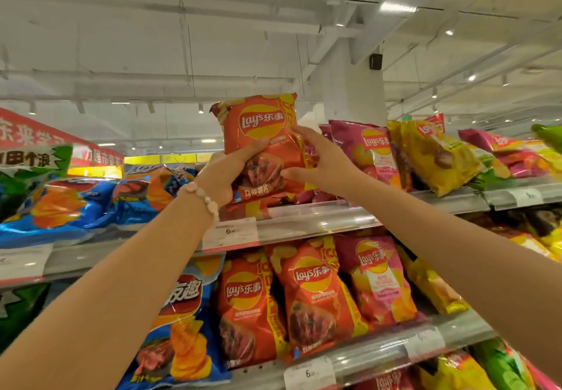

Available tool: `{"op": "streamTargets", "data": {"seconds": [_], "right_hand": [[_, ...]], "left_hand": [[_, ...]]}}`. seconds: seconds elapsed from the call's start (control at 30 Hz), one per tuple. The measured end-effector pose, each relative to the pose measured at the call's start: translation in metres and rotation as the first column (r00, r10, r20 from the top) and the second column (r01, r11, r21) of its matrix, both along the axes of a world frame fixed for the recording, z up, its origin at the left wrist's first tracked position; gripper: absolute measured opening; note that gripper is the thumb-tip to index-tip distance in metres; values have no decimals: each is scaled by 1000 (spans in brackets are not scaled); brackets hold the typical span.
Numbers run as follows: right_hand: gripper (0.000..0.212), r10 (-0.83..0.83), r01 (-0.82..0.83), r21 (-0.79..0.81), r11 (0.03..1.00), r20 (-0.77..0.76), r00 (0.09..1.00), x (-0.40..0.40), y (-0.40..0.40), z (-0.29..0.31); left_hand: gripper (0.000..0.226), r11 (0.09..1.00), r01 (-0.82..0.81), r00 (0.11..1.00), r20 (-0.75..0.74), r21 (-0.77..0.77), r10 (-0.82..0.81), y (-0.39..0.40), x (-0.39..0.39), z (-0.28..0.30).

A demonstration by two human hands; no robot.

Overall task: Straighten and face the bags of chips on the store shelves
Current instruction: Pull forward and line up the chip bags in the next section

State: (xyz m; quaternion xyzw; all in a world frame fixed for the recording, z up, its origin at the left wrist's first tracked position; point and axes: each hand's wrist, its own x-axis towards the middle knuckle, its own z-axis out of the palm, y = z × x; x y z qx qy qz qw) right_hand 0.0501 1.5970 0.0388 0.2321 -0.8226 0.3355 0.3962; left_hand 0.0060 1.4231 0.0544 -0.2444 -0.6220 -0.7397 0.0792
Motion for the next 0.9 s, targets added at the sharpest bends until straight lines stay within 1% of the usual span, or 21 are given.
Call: {"op": "streamTargets", "data": {"seconds": [0.07, 0.1, 0.13, 0.17, 0.2, 0.23, 0.27, 0.3, 0.33, 0.37, 0.4, 0.43, 0.5, 0.57, 0.63, 0.67, 0.7, 0.77, 0.83, 0.9], "right_hand": [[76, -49, 48, -21, 999, -70, 996, -12, 7, 3], [74, -82, 79, -40, 996, -103, 991, -18, 10, 3], [72, -103, 94, -74, 993, -125, 987, -24, 14, 3], [71, -112, 96, -120, 988, -135, 985, -29, 19, 2], [70, -121, 99, -162, 982, -134, 984, -35, 24, 1], [70, -138, 112, -185, 976, -133, 982, -39, 30, 0], [70, -162, 137, -189, 972, -125, 979, -43, 36, -1], [70, -184, 163, -174, 971, -112, 977, -47, 42, -2], [70, -198, 183, -146, 972, -101, 975, -49, 47, -3], [70, -213, 203, -109, 973, -91, 973, -52, 51, -4], [70, -230, 225, -66, 972, -86, 969, -55, 53, -6], [70, -252, 250, -27, 968, -79, 965, -58, 54, -9], [70, -270, 271, 7, 963, -55, 961, -65, 55, -15], [70, -249, 249, 0, 969, -16, 968, -72, 58, -21], [69, -240, 240, 23, 971, -4, 971, -77, 64, -25], [69, -239, 239, 37, 970, -3, 971, -78, 68, -27], [68, -241, 241, 47, 969, -3, 971, -80, 72, -28], [67, -252, 252, 83, 964, -5, 968, -81, 78, -31], [68, -257, 256, 129, 958, -7, 966, -83, 79, -33], [68, -238, 236, 165, 958, -9, 971, -84, 79, -37]], "left_hand": [[62, 1000, 24, 999, -37, -9, -24, 8, -3, 2], [71, 999, 52, 997, -61, -9, -53, 10, -4, 1], [89, 997, 75, 994, -83, -19, -76, 12, -5, -1], [112, 996, 58, 992, -110, -61, -65, 13, -6, -4], [133, 988, -19, 988, -153, -151, -4, 13, -8, -8], [145, 950, -141, 970, -230, -277, 77, 13, -11, -11], [149, 865, -287, 930, -338, -411, 147, 12, -14, -15], [150, 741, -425, 871, -457, -519, 180, 10, -16, -20], [149, 617, -531, 808, -567, -581, 162, 8, -19, -25], [147, 517, -597, 760, -640, -614, 118, 8, -23, -29], [146, 450, -635, 729, -680, -628, 79, 8, -26, -33], [144, 411, -659, 708, -703, -630, 59, 10, -30, -37], [138, 374, -706, 663, -747, -601, 52, 18, -34, -42], [128, 358, -749, 604, -796, -557, 25, 30, -33, -45], [119, 340, -767, 569, -822, -544, -30, 45, -31, -46], [119, 321, -776, 559, -828, -543, -48, 52, -30, -47], [121, 305, -782, 557, -829, -544, -52, 59, -31, -47], [124, 302, -777, 577, -817, -552, -10, 66, -30, -49], [121, 324, -751, 617, -786, -575, 36, 67, -30, -53], [117, 366, -718, 654, -754, -592, 61, 67, -30, -59]]}}
